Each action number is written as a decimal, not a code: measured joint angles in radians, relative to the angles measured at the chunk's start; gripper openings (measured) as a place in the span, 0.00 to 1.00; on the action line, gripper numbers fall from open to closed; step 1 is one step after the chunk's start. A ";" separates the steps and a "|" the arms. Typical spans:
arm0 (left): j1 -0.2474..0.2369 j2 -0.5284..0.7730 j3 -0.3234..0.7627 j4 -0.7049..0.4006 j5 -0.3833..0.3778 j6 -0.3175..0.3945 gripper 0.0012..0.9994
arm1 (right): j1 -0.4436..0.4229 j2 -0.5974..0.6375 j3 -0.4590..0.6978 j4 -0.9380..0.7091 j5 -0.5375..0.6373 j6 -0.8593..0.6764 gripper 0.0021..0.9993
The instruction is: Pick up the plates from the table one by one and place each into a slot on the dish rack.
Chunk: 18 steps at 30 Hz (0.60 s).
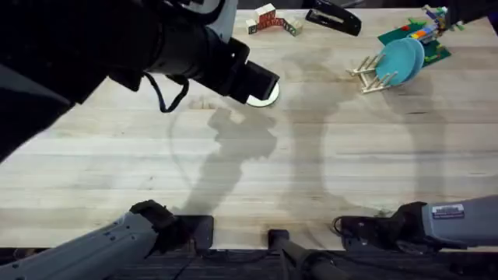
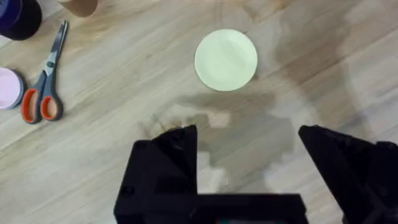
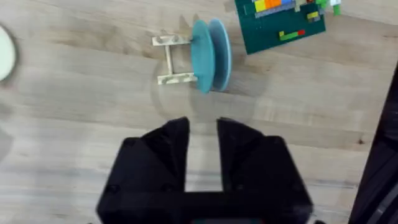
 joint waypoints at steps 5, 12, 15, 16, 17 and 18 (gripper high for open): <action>0.000 0.000 0.000 0.016 0.000 0.000 0.99 | 0.037 -0.098 0.000 -0.030 0.000 0.016 0.49; 0.000 0.000 0.000 0.018 0.000 0.000 0.99 | 0.148 -0.193 0.000 -0.088 -0.001 0.034 0.99; 0.000 0.000 0.000 0.019 0.000 -0.004 0.99 | 0.214 -0.199 0.000 -0.113 -0.001 0.067 0.99; 0.000 0.000 0.000 0.019 0.000 -0.009 0.99 | 0.234 -0.199 0.000 -0.119 -0.001 0.084 1.00; 0.000 0.000 0.000 0.019 0.000 -0.013 0.99 | 0.256 -0.198 0.000 -0.124 -0.003 0.109 1.00; 0.000 0.000 0.000 0.019 0.000 -0.020 1.00 | 0.274 -0.198 0.000 -0.126 -0.007 0.132 1.00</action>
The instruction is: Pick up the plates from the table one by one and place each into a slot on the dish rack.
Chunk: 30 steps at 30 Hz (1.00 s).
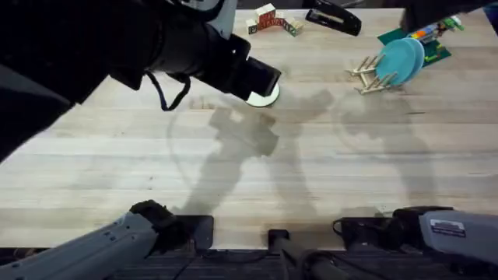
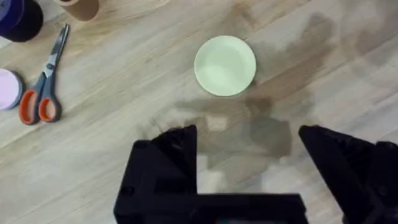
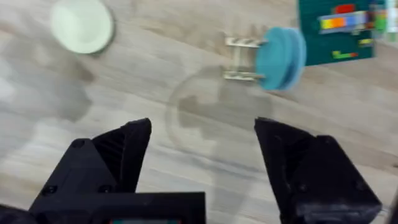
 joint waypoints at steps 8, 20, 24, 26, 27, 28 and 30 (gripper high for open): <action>0.049 0.000 0.000 0.004 0.035 -0.046 0.17 | 0.090 0.000 0.000 -0.004 -0.116 0.123 1.00; 0.323 0.007 0.000 0.058 0.390 -0.054 0.04 | 0.094 0.000 0.000 -0.011 -0.192 0.150 1.00; 0.370 0.049 0.000 0.072 0.527 -0.068 0.04 | 0.094 0.000 0.000 -0.013 -0.199 0.151 1.00; 0.384 0.088 0.000 0.085 0.580 -0.077 0.04 | 0.094 0.000 0.000 -0.016 -0.200 0.151 1.00; 0.390 0.110 0.000 0.091 0.602 -0.078 0.04 | 0.094 0.000 0.000 -0.019 -0.200 0.151 1.00; 0.395 0.135 0.000 0.102 0.627 -0.082 0.04 | 0.094 0.000 0.000 -0.021 -0.200 0.151 1.00; 0.405 0.180 0.000 0.132 0.670 -0.086 0.04 | 0.094 0.000 0.000 -0.023 -0.200 0.151 1.00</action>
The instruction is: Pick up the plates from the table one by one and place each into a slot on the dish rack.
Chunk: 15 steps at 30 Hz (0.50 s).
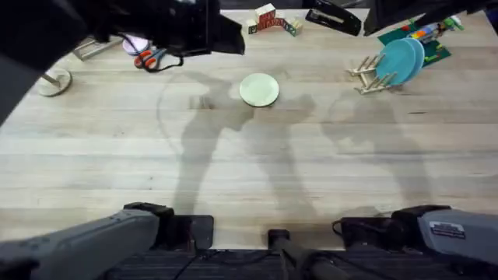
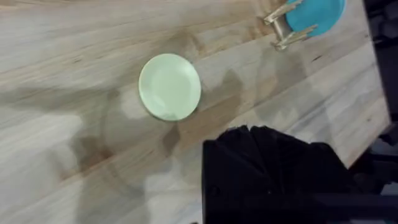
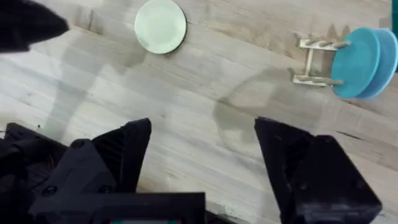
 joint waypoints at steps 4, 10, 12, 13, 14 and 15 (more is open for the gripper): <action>0.028 0.078 0.000 0.023 0.077 -0.003 0.04 | 0.000 0.000 0.000 -0.003 0.000 0.000 1.00; 0.083 0.186 0.000 0.030 0.207 0.011 0.04 | 0.000 0.000 0.000 -0.004 -0.003 0.000 1.00; 0.094 0.236 0.000 0.031 0.232 0.023 0.04 | 0.000 0.000 0.000 -0.004 -0.003 0.000 1.00; 0.095 0.261 0.000 0.032 0.239 0.032 0.04 | 0.000 0.000 0.000 -0.004 -0.003 0.000 1.00; 0.095 0.284 0.000 0.036 0.247 0.040 0.04 | 0.000 0.000 0.000 -0.004 -0.003 0.000 1.00; 0.095 0.308 0.000 0.040 0.255 0.049 0.04 | 0.000 0.000 0.000 -0.004 -0.003 0.000 1.00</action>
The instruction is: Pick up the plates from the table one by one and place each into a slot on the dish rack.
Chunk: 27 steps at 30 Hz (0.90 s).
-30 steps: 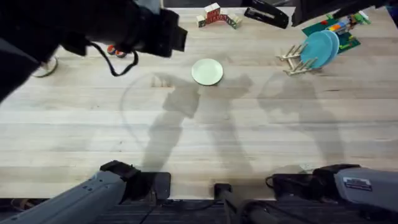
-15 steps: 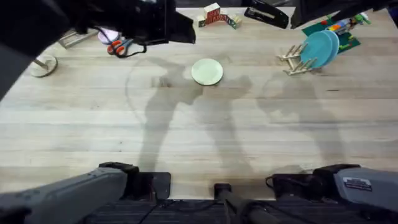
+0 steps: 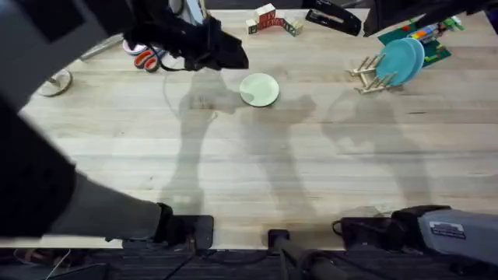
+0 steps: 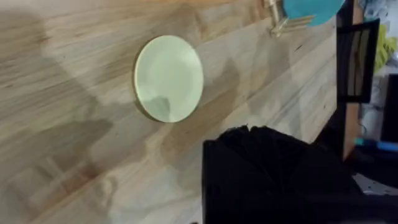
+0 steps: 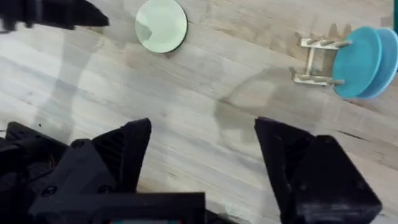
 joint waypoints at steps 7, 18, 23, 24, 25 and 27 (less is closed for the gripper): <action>0.000 0.147 0.000 0.023 0.058 0.096 0.04 | 0.000 0.000 0.000 0.000 0.000 0.000 1.00; 0.003 0.306 0.000 0.151 0.154 0.179 0.04 | 0.000 0.000 0.000 0.000 0.000 0.000 1.00; 0.008 0.382 0.000 0.182 0.162 0.183 0.04 | 0.000 0.000 0.000 0.000 0.000 0.000 1.00; 0.009 0.391 0.000 0.184 0.162 0.183 0.04 | 0.000 0.000 0.000 0.000 0.000 0.000 1.00; 0.011 0.398 0.000 0.185 0.162 0.184 0.04 | 0.000 0.000 0.000 0.000 0.000 0.000 1.00; 0.018 0.409 0.000 0.186 0.157 0.186 0.04 | 0.000 0.000 0.000 -0.001 0.000 0.000 1.00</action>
